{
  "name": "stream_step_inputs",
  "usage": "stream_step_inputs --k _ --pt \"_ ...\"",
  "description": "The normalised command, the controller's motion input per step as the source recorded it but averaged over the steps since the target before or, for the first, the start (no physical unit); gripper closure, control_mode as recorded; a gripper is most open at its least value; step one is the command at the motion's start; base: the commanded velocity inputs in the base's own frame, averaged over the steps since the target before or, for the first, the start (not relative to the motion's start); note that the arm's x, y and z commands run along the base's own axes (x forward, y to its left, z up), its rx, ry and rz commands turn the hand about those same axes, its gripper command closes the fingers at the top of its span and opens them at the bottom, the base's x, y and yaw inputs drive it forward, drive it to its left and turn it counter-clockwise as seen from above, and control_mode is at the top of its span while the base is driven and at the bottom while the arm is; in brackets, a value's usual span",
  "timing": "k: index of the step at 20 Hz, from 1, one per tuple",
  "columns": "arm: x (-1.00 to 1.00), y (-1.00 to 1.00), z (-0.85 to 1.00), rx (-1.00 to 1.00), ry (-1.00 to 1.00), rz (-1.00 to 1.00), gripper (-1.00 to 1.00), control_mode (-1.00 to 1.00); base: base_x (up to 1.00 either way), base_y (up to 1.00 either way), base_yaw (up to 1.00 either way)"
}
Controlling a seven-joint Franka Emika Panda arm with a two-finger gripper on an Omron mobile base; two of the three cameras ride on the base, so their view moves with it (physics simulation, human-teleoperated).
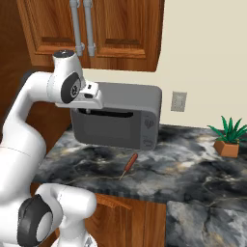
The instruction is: Store the hot dog in the freezer for long-term storage. Close the freezer door after placing the cooked food.
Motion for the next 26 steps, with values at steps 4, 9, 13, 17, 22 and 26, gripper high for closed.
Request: stream_step_inputs --k 4,9,13,17,22,26 --pt "0.00 -0.09 -0.28 0.00 0.05 -0.07 -1.00 -1.00 0.00 0.00 0.00" --pt "0.00 -0.24 -0.74 -0.01 0.21 -0.18 -1.00 -1.00 0.00 0.00 0.00" --pt "-0.05 -0.50 -0.50 0.03 0.09 -0.22 -1.00 -1.00 0.00 0.00 0.00" --pt "-0.02 -0.60 -0.47 0.04 0.07 -0.21 -1.00 -1.00 0.00 0.00 0.00" --pt "0.00 -0.65 -0.72 0.01 0.06 -0.16 -1.00 -1.00 0.00 0.00 0.00" --pt "0.00 -0.33 -0.67 -0.01 0.10 -0.11 -1.00 -1.00 0.00 0.00 0.00"
